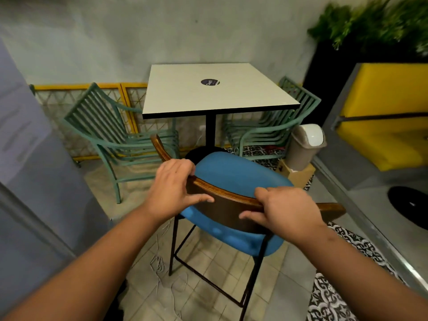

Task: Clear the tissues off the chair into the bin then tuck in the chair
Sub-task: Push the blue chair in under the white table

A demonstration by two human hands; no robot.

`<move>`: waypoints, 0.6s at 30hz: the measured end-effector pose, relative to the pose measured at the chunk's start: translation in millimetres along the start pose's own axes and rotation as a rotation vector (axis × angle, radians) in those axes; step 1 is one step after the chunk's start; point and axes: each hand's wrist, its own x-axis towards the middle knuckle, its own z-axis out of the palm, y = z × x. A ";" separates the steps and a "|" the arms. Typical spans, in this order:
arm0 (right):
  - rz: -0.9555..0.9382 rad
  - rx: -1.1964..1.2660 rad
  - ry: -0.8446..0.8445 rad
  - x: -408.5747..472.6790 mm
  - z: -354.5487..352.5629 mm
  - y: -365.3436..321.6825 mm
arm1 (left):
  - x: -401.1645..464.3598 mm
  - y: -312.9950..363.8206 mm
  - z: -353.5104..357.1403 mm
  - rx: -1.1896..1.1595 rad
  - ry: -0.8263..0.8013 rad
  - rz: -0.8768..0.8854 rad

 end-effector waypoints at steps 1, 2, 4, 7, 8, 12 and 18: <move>-0.017 0.003 -0.018 4.8 0.8 10.5 | 5.1 2.7 2.4 0.005 -0.006 -0.010; -0.040 -0.005 -0.024 9.8 2.2 20.7 | 10.5 4.8 4.5 0.027 -0.018 -0.010; -0.093 -0.028 -0.004 19.6 8.9 41.3 | 22.4 8.7 9.5 0.084 -0.035 0.000; -0.154 -0.030 0.012 33.2 22.1 69.5 | 38.9 14.2 19.6 0.130 -0.027 -0.018; -0.164 -0.027 0.010 37.8 25.0 77.6 | 43.2 15.8 22.3 0.135 -0.023 -0.031; -0.212 -0.048 0.002 59.7 36.5 114.0 | 62.4 27.4 37.2 0.159 -0.020 -0.098; -0.229 -0.063 -0.054 85.2 55.3 199.8 | 105.9 78.0 73.5 0.272 -0.024 -0.207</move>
